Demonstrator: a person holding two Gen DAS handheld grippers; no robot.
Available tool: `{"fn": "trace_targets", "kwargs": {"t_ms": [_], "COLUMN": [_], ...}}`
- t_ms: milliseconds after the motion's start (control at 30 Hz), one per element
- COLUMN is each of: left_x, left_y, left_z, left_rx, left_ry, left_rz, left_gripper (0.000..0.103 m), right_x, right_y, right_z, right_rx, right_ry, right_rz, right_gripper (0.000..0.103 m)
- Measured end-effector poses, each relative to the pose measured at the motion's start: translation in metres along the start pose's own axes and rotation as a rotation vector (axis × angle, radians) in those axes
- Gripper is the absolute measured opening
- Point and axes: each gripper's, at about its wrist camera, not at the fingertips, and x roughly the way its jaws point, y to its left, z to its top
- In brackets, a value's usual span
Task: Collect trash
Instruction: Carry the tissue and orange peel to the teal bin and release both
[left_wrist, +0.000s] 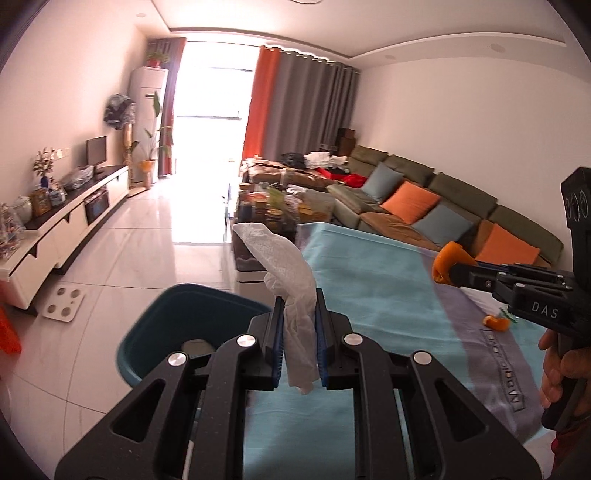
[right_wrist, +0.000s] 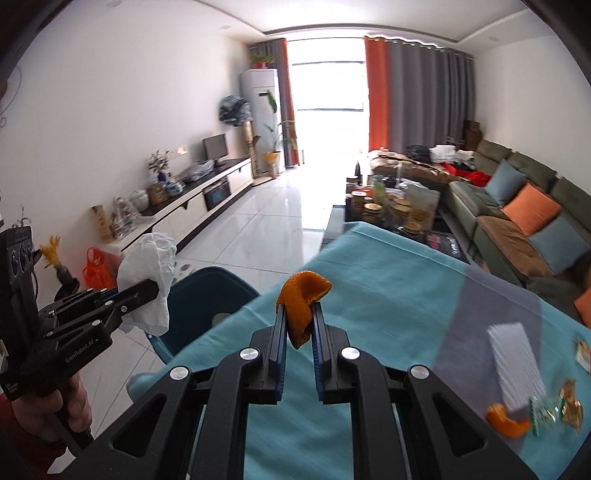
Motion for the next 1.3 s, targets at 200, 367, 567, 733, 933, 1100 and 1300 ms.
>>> {"fn": "trace_targets", "kwargs": {"t_ms": [200,367,567,733,933,1100,1300], "left_x": [-0.006,-0.007,-0.003,0.007,0.026,0.042,0.068], "left_y": [0.033,0.053,0.065,0.066,0.068,0.072,0.079], "left_z": [0.000,-0.001,-0.004,-0.007,-0.013,-0.015,-0.022], "left_rx": [-0.020,-0.033,-0.033,-0.039,-0.040,-0.044,-0.057], "left_ry": [0.004,0.019,0.039,0.061,0.092,0.114,0.163], "left_rz": [0.058,0.100,0.121,0.136,0.143,0.146,0.144], "left_gripper": [0.015,0.015,0.015,0.015,0.015,0.015,0.015], "right_x": [0.022,0.038,0.059,0.076,0.105,0.125,0.146], "right_y": [0.027,0.044,0.062,0.074,0.089,0.095,0.104], "right_z": [0.019,0.028,0.035,0.037,0.042,0.044,0.043], "right_rx": [-0.061,-0.099,-0.139,-0.169,-0.194,-0.200,-0.203], "right_ry": [0.010,0.028,0.055,0.083,0.136,0.176,0.225], "right_rz": [0.046,0.070,0.088,0.101,0.121,0.138,0.154], "right_gripper": [0.011,0.011,0.011,0.011,0.011,0.011,0.011]}}
